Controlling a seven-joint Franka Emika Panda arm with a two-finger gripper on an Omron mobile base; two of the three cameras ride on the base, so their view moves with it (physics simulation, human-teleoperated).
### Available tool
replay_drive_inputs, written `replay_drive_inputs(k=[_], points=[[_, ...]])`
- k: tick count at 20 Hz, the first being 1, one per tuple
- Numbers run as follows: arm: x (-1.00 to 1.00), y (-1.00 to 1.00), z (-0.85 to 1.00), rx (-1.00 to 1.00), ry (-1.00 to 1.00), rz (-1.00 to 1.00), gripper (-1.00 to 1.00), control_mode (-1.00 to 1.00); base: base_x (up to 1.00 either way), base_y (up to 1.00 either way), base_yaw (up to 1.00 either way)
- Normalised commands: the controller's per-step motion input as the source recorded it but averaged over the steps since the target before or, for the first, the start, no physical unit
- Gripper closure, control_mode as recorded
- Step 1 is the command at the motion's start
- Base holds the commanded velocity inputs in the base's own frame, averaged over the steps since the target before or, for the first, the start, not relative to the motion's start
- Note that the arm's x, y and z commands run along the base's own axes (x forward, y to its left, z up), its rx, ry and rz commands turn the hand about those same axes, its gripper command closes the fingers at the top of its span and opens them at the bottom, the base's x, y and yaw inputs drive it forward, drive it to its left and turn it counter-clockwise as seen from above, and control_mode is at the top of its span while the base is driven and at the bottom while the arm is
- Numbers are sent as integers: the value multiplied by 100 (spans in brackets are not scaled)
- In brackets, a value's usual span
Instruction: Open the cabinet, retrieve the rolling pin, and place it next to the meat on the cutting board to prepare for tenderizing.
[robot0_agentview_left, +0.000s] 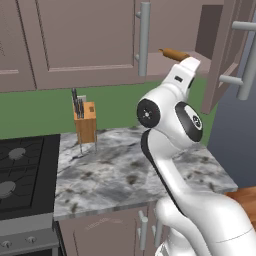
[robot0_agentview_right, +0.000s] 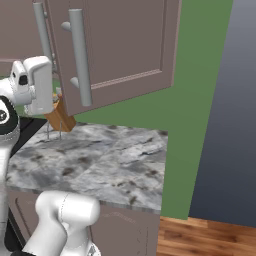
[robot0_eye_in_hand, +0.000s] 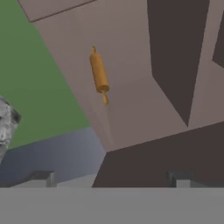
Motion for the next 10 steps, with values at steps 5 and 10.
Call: replay_drive_inputs(k=[5, 10], points=[[18, -28, 0, -2, 12, -6, -100, -100, 0, 0, 0], [3, -33, 0, -2, 11, -10, -100, -100, 0, 0, 0]])
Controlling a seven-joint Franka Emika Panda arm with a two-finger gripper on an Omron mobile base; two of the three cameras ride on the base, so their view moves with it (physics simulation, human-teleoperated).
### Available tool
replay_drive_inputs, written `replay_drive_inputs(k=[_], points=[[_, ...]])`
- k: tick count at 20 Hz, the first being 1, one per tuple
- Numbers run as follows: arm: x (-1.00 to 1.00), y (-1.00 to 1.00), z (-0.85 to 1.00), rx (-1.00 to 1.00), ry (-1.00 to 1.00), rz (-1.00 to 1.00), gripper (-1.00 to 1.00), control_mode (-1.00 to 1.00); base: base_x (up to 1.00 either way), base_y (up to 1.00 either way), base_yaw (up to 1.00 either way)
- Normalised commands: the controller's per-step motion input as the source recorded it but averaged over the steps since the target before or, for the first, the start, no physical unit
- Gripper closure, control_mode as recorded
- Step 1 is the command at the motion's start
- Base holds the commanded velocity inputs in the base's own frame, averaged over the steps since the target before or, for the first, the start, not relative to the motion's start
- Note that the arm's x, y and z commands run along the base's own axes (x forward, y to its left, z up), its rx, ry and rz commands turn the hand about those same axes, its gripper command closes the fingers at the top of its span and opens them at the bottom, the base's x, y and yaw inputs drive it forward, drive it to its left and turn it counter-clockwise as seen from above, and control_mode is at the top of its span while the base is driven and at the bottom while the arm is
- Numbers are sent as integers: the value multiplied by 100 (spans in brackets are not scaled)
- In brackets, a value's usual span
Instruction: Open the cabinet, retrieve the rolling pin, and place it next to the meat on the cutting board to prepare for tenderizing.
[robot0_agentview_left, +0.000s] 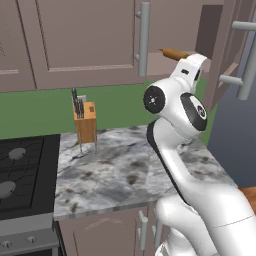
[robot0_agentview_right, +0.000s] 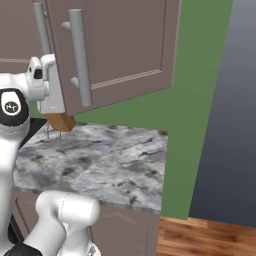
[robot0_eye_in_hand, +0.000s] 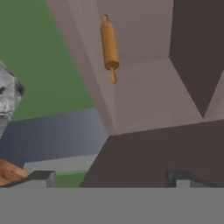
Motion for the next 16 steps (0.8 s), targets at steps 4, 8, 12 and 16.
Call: replay_drive_inputs(k=[4, 8, 12, 16], points=[[-10, -42, 0, -2, 7, -14, -100, -100, 0, 0, 0], [-18, -48, 0, -1, 8, -15, -100, -100, 0, 0, 0], [-32, -59, 0, 0, 7, -18, -100, -100, 0, 0, 0], [-38, -70, 0, 0, 6, -20, -100, -100, 0, 0, 0]])
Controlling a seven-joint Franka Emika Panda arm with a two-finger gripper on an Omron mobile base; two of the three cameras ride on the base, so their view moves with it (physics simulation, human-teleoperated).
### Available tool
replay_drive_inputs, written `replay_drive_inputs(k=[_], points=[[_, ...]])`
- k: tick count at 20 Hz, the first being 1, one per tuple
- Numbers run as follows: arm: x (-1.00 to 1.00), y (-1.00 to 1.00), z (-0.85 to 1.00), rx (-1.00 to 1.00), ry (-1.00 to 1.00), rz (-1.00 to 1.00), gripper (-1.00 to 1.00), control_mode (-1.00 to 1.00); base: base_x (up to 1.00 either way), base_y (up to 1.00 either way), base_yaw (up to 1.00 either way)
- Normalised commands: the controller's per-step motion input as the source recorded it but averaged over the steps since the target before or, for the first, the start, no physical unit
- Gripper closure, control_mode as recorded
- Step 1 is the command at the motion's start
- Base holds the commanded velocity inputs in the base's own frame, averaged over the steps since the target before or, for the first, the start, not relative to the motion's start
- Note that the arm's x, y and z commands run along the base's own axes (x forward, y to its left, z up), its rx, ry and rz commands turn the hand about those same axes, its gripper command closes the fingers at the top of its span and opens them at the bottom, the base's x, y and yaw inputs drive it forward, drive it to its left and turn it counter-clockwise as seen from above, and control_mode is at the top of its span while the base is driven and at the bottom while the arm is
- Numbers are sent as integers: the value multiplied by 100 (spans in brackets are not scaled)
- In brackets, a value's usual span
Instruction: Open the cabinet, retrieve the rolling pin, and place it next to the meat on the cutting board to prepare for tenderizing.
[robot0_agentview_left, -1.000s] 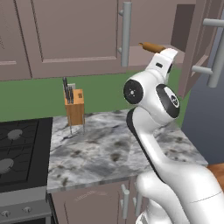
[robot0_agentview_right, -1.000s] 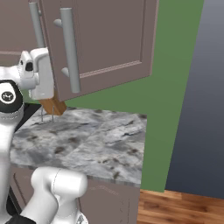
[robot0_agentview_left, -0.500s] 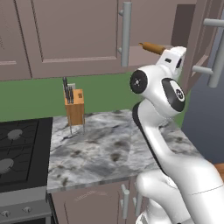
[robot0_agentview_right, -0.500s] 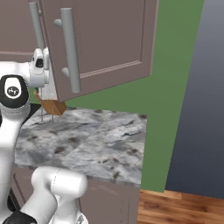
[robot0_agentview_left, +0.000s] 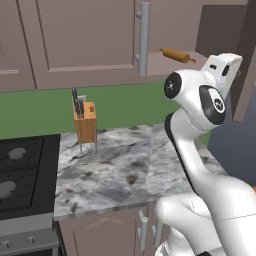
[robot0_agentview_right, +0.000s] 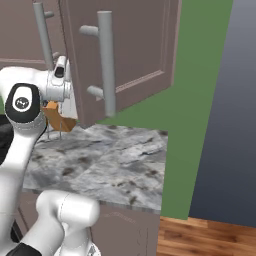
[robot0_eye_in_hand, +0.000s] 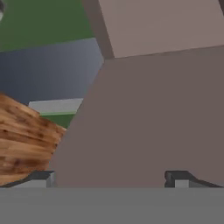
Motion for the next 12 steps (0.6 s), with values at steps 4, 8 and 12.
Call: replay_drive_inputs(k=[4, 8, 12], points=[[-33, -81, -3, 0, 5, -18, -100, -100, 0, 0, 0], [-24, -90, -3, 0, 3, -14, -100, -100, 0, 0, 0], [-3, -89, 0, 0, 3, -7, -100, -100, 0, 0, 0]])
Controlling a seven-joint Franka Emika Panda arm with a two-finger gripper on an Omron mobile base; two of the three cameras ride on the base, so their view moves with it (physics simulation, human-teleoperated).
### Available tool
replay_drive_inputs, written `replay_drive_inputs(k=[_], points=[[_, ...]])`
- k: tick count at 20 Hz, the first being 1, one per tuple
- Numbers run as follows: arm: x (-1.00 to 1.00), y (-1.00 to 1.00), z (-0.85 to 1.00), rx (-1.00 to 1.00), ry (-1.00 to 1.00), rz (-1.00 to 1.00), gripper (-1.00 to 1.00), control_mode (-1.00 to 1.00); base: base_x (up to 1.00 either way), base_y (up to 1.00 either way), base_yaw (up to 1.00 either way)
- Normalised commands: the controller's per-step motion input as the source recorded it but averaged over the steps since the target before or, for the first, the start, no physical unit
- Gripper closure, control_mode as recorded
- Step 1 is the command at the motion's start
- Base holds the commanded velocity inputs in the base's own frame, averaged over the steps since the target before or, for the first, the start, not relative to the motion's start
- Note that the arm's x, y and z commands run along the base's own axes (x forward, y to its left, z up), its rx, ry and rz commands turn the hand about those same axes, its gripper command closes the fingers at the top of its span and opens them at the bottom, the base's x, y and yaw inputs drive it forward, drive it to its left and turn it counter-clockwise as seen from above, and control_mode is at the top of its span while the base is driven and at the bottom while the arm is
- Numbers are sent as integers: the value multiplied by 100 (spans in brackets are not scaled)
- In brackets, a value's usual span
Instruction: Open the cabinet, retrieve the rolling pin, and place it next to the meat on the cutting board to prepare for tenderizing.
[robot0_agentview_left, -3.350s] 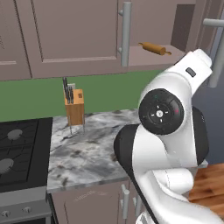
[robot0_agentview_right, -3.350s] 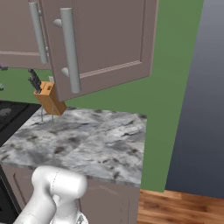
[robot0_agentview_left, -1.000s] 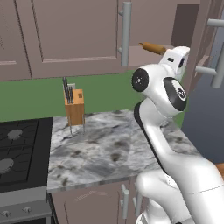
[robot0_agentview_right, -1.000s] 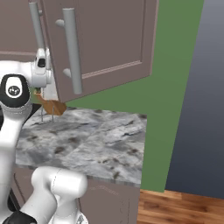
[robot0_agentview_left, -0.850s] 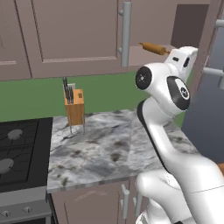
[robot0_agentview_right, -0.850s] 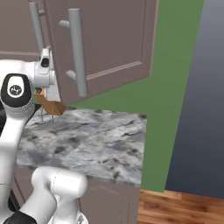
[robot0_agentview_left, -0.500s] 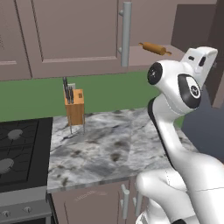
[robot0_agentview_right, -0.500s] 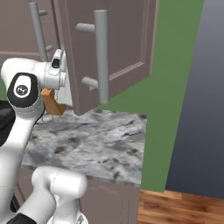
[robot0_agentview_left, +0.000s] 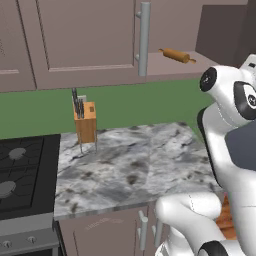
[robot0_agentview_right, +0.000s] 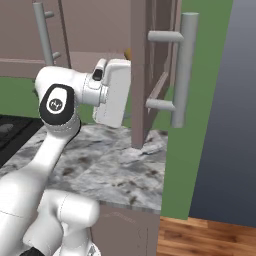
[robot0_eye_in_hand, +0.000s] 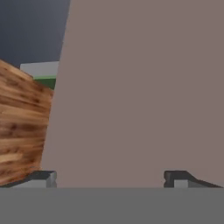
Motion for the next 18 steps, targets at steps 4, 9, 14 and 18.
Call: replay_drive_inputs(k=[4, 9, 14, 18], points=[[0, -82, -2, 0, 0, -4, -100, -100, 0, 0, 0], [0, -31, 0, 3, 0, 0, -100, -100, 0, 0, 0], [-12, 19, 3, 1, -4, 1, -100, -100, 0, 0, 0], [0, 42, 19, 8, -8, 0, -100, -100, 0, 0, 0]])
